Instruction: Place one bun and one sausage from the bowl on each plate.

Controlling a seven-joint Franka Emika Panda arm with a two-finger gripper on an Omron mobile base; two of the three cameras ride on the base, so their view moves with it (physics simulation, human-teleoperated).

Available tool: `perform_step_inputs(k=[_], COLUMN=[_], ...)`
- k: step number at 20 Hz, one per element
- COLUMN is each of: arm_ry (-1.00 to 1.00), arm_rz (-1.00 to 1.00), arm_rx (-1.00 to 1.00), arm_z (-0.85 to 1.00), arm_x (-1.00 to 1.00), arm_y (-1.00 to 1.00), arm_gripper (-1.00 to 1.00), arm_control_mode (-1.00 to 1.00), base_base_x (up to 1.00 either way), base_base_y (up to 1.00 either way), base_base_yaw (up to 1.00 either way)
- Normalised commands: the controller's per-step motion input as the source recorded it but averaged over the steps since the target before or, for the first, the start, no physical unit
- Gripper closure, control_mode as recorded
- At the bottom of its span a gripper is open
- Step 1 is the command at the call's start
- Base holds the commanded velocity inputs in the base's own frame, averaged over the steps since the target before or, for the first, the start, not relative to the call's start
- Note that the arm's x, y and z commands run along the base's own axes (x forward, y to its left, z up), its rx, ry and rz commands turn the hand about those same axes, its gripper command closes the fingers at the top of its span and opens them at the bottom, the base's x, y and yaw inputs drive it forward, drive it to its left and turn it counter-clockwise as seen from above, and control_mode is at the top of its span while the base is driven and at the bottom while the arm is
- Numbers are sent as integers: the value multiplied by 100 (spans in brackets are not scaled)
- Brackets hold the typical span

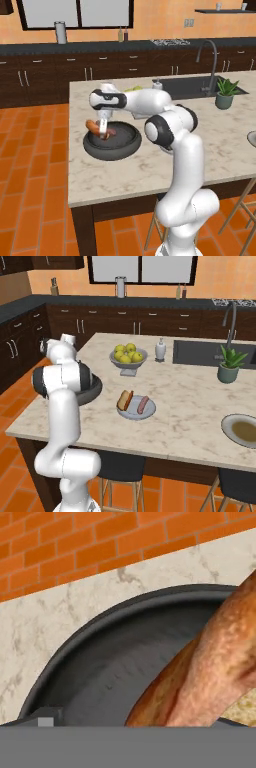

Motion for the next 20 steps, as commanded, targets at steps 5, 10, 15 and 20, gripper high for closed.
perform_step_inputs(k=[5, 10, 15, 20], arm_ry=[-2, -4, -21, -26], arm_rz=[-8, -13, -23, -22], arm_rx=[0, -1, -4, 0], arm_z=[0, -7, -18, -34], arm_x=[10, -7, -8, -15], arm_y=[0, 7, 7, 0], arm_gripper=[-100, -100, -100, -100], arm_control_mode=[-100, -100, -100, -100], base_base_x=[0, 0, 0, 0], base_base_y=[0, 0, 0, 0], base_base_yaw=[0, 0, 0, 0])
